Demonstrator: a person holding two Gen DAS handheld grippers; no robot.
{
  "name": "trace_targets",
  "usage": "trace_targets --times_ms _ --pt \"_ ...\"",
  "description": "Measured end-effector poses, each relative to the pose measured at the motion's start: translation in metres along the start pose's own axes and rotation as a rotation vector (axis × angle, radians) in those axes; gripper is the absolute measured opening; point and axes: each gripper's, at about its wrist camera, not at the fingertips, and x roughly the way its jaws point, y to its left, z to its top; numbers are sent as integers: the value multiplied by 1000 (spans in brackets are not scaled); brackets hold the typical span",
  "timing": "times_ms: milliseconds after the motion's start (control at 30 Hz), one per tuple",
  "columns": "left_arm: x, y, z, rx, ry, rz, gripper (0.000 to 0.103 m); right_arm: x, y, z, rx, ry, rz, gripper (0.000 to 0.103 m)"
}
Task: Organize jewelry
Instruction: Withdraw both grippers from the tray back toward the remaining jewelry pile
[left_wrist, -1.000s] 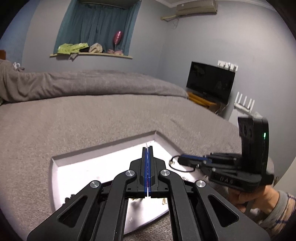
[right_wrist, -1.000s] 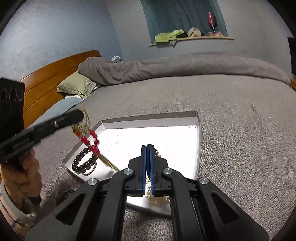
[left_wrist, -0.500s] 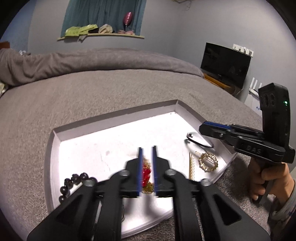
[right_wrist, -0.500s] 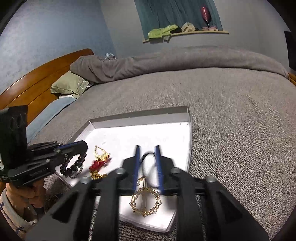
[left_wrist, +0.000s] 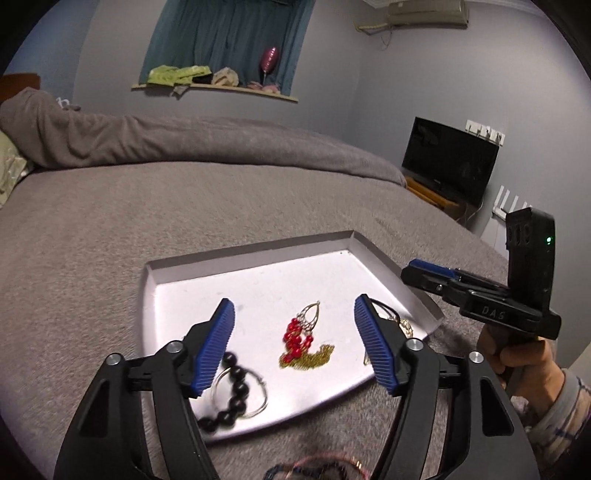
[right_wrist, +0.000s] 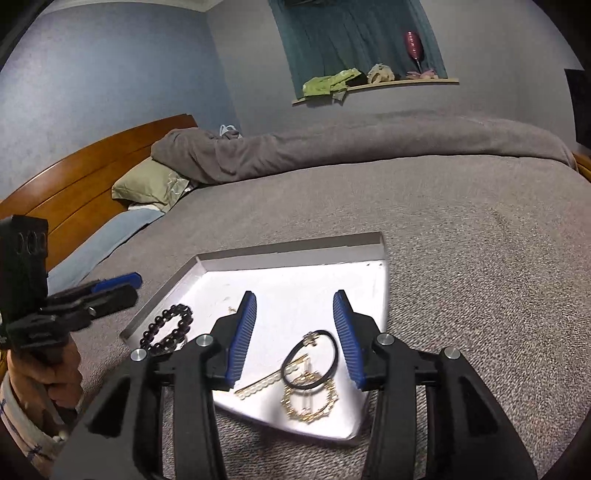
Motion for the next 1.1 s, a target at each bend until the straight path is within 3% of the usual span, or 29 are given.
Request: trace_targets --times_ms 367,667,1033,1100 --pt "-45 21 -32 -51 -15 19 73 -22 42 -16 -64 9 52 44" --pt "-64 12 -74 36 36 -28 73 -27 73 -35 -117 50 105 44" --pt "-78 30 -90 17 58 -9 64 -4 108 -76 -165 204 154 42" --pt "-79 29 -89 20 54 -6 64 4 117 -85 -199 260 164 34"
